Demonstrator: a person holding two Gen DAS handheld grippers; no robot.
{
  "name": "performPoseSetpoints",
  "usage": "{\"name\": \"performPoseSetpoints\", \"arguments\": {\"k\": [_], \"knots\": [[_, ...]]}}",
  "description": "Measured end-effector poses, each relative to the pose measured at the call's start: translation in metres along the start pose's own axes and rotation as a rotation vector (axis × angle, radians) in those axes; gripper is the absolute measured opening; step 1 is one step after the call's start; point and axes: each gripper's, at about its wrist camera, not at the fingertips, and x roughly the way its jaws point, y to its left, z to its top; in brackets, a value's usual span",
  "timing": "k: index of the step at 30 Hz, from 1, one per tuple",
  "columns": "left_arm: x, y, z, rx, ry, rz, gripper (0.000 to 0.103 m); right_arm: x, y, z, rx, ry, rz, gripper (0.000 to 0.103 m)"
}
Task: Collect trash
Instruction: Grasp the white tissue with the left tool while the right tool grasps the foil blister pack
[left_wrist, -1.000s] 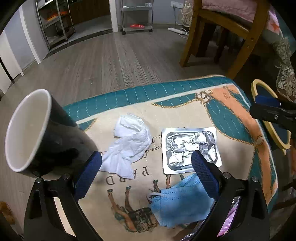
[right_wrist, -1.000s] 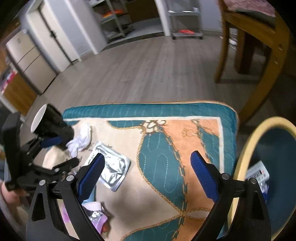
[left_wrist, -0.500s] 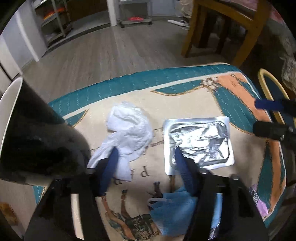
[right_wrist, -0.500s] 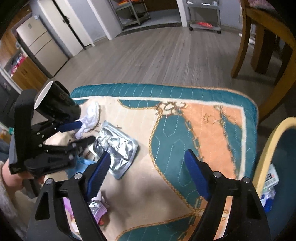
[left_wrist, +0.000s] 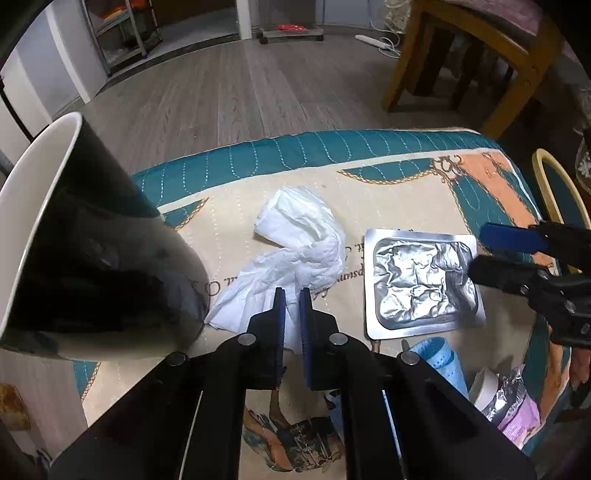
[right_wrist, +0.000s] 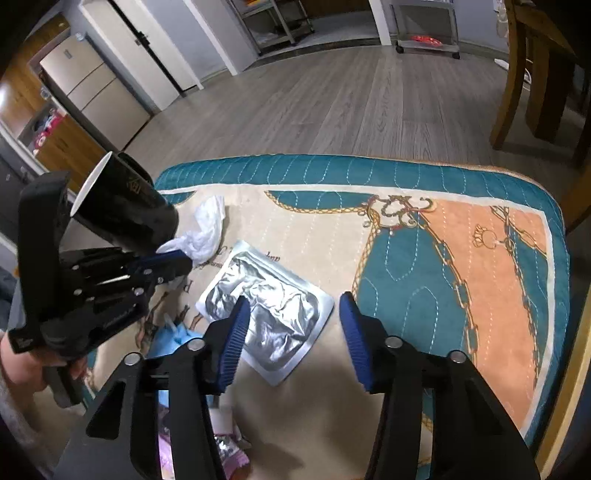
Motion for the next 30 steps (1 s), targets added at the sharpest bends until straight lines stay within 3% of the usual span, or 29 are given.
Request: {"name": "performPoseSetpoints", "arguments": {"k": [3,6,8,12,14,22,30], "knots": [[0.000,-0.005,0.002,0.001,0.003,-0.015,0.005,0.005,-0.004,0.001,0.034,0.001,0.016,0.045],[0.000,-0.010,0.002,0.023,0.007,-0.025,0.005,0.014,-0.005,-0.001,0.056,0.024,0.037,0.034],[-0.001,-0.014,0.001,0.042,0.012,-0.035,0.005,0.014,-0.005,-0.002,0.059,0.032,0.049,0.019],[-0.001,-0.018,-0.001,0.054,0.018,-0.037,0.004,0.005,-0.002,0.000,0.050,0.015,0.077,0.012],[-0.004,-0.017,0.001,0.052,0.008,-0.043,0.003,-0.003,0.000,0.003,0.047,-0.003,0.069,0.002],[-0.028,-0.028,0.008,0.063,-0.064,-0.067,0.002,-0.053,0.005,0.003,0.023,-0.078,0.010,0.001],[-0.070,-0.051,0.016,0.101,-0.168,-0.097,0.002,-0.134,0.013,-0.005,-0.017,-0.195,-0.106,0.001]]}}
